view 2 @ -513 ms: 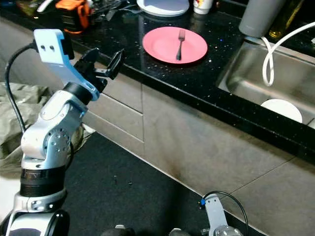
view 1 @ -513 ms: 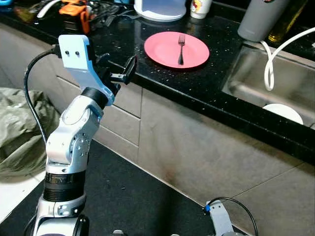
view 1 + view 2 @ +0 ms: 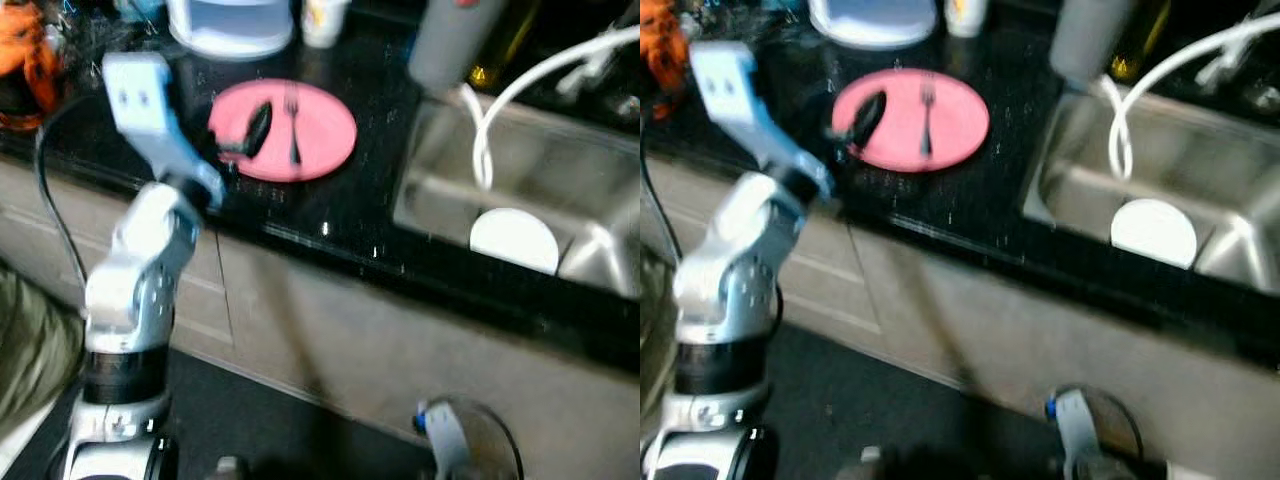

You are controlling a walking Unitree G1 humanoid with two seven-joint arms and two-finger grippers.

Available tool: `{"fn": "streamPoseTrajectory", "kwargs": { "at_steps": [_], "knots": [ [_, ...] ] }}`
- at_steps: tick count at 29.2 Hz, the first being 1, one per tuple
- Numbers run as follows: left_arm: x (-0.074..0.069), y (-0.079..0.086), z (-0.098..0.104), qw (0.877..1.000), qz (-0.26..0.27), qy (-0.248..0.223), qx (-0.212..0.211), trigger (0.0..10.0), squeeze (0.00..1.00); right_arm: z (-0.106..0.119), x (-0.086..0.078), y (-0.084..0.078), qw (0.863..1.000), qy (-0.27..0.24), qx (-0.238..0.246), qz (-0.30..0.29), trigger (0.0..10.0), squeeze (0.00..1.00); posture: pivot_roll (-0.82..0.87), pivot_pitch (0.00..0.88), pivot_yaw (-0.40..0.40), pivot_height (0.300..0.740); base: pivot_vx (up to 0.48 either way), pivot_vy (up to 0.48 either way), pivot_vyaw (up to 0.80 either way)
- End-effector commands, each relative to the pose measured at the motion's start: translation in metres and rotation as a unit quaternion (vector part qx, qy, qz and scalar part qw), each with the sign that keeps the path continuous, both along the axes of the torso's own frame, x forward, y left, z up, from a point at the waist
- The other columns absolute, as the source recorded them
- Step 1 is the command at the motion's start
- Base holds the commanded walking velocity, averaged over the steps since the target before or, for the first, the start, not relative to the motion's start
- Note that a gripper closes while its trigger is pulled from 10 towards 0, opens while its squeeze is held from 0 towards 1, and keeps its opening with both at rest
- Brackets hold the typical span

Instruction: Kitchen organization

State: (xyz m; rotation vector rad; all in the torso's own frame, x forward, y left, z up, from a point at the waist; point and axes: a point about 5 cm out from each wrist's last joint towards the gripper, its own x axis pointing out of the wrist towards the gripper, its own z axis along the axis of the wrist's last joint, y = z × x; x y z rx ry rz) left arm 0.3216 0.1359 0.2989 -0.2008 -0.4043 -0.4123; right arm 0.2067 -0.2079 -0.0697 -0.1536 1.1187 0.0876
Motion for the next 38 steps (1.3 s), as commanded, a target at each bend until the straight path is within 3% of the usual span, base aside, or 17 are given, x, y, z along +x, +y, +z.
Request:
{"fn": "streamPoseTrajectory", "kwargs": {
  "at_steps": [1,18,38],
  "knots": [
    [-0.002,-0.007,-0.002,1.000,-0.013,0.000,0.007,10.0,0.00,-0.009,-0.019,-0.005,1.000,0.029,-0.001,-0.011,10.0,0.00,0.07,0.166,-0.046,0.740,0.000,0.000,-0.80],
    [0.000,0.003,0.002,1.000,0.002,-0.011,0.010,10.0,0.00,-0.009,-0.018,-0.005,1.000,0.020,0.002,-0.016,10.0,0.00,0.07,0.167,-0.048,0.740,0.000,0.000,0.00],
    [-0.002,-0.001,0.000,1.000,-0.008,-0.016,0.011,10.0,0.00,-0.009,-0.018,-0.004,1.000,0.017,0.006,-0.017,10.0,0.00,0.08,0.164,-0.047,0.740,0.288,0.000,0.00]
  ]
}}
